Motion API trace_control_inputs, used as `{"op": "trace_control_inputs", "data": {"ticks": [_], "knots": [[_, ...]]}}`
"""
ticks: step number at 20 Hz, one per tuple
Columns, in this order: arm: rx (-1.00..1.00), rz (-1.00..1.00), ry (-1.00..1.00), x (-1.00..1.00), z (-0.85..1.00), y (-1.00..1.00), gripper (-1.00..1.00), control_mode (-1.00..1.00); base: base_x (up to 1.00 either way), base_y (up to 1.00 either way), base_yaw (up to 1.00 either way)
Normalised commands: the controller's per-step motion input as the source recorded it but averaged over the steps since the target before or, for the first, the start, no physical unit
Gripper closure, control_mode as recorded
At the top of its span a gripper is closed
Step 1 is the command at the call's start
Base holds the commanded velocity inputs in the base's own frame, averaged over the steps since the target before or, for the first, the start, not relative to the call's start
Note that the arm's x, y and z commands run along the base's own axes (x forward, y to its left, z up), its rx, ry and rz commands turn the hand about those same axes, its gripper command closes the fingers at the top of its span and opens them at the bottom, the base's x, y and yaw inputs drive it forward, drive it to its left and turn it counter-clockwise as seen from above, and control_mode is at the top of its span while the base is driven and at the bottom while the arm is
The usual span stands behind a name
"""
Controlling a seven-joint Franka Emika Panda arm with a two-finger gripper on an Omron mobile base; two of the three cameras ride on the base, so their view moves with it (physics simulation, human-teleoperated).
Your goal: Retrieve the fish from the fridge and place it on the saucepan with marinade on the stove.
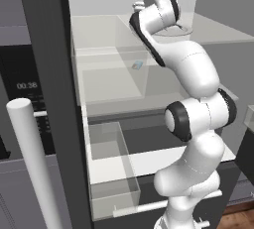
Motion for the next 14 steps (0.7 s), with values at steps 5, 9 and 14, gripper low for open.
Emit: {"op": "trace_control_inputs", "data": {"ticks": [5,9,14], "knots": [[0.0,-0.05,0.09,0.25,-0.13,-0.01,-1.0,-1.0,0.0,0.0,0.0],[0.0,-0.15,0.07,0.0,-0.1,-0.12,-1.0,-1.0,0.0,0.0,0.0],[0.0,-0.17,0.05,-0.01,-0.07,-0.19,-1.0,-1.0,0.0,0.0,0.0]]}}
